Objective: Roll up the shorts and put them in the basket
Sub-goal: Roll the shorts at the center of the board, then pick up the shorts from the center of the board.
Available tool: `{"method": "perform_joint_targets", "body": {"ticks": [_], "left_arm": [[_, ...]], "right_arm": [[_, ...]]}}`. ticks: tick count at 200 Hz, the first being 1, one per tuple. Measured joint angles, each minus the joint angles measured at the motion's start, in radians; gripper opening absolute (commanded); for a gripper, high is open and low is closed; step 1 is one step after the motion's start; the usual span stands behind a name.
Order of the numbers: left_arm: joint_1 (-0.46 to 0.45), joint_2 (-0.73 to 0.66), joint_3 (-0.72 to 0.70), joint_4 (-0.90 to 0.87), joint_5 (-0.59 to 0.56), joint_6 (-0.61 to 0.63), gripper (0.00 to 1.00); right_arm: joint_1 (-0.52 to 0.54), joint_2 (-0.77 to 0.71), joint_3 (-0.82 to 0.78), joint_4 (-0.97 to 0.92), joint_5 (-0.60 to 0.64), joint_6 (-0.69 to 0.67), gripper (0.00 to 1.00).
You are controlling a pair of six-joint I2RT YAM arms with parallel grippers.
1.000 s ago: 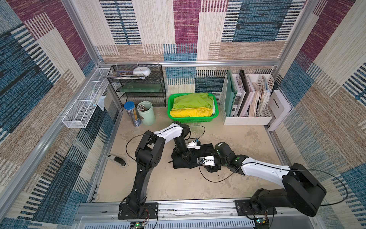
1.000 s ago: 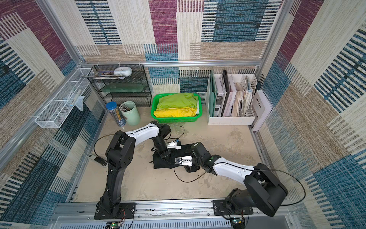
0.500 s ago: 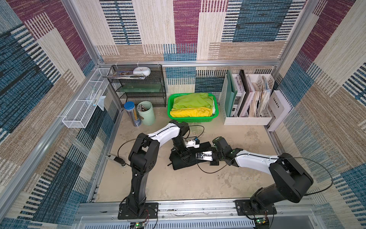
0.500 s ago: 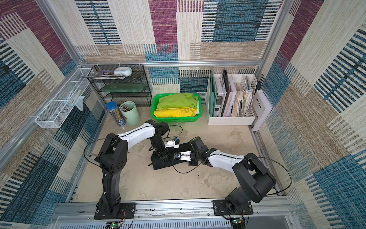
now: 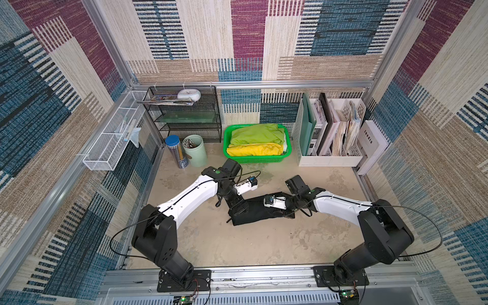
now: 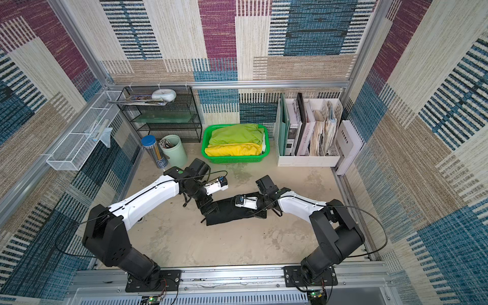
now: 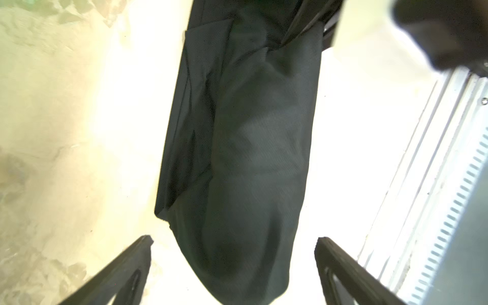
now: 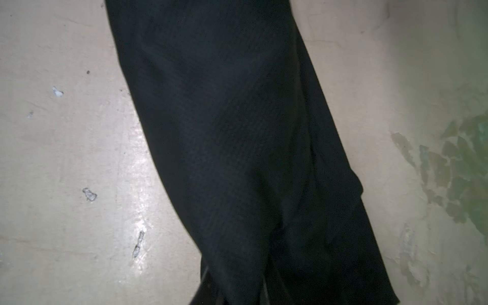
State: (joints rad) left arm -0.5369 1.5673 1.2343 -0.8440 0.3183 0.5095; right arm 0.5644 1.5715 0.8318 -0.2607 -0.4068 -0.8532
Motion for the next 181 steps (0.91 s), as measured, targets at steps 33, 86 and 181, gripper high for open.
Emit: {"method": "perform_joint_targets", "body": {"ticks": [33, 86, 181], "left_arm": [[-0.061, -0.098, -0.156, 0.132, -0.056, 0.0, 1.0], [-0.1, -0.085, -0.273, 0.315, -0.17, 0.008, 1.0], [-0.1, 0.1, -0.244, 0.37, -0.18, 0.014, 0.8]], "right_arm": [[-0.01, 0.034, 0.034, -0.029, -0.026, 0.036, 0.1], [-0.018, 0.032, 0.029, -0.037, -0.056, 0.062, 0.1], [-0.025, 0.035, 0.013, -0.02, -0.074, 0.063, 0.1]]}}
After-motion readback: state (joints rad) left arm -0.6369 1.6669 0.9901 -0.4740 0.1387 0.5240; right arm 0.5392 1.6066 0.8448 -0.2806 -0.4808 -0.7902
